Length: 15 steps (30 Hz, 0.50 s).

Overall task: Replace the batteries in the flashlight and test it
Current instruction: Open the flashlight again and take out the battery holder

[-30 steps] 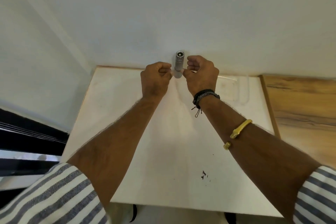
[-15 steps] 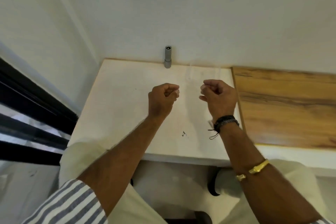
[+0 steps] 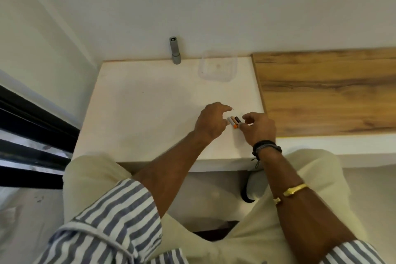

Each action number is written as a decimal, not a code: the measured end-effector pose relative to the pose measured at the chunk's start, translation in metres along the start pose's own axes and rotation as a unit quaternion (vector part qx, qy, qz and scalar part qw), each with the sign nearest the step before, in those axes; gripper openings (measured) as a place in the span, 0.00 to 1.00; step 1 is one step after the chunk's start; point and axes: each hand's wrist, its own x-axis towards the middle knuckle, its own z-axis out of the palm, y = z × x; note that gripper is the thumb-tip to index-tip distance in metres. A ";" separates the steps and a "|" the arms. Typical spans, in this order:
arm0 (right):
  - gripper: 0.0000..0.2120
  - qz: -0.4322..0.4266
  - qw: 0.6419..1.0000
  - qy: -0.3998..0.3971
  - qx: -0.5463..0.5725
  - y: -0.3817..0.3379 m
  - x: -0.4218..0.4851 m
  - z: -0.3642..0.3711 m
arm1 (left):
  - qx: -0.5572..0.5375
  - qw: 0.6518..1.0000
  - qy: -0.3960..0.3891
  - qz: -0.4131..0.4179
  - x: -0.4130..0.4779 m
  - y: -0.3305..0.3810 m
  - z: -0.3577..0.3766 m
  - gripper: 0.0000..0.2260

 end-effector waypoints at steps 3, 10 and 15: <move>0.12 0.005 1.000 -0.007 -0.030 0.002 0.001 0.007 | 0.066 0.995 -0.045 0.054 0.005 0.000 0.009 0.18; 0.07 -0.016 0.996 -0.032 -0.085 0.001 0.003 0.008 | 0.125 0.988 -0.026 0.085 0.005 -0.005 0.015 0.10; 0.07 -0.011 0.994 -0.040 -0.097 -0.002 0.005 0.008 | 0.140 0.985 -0.012 0.102 -0.002 -0.013 0.013 0.05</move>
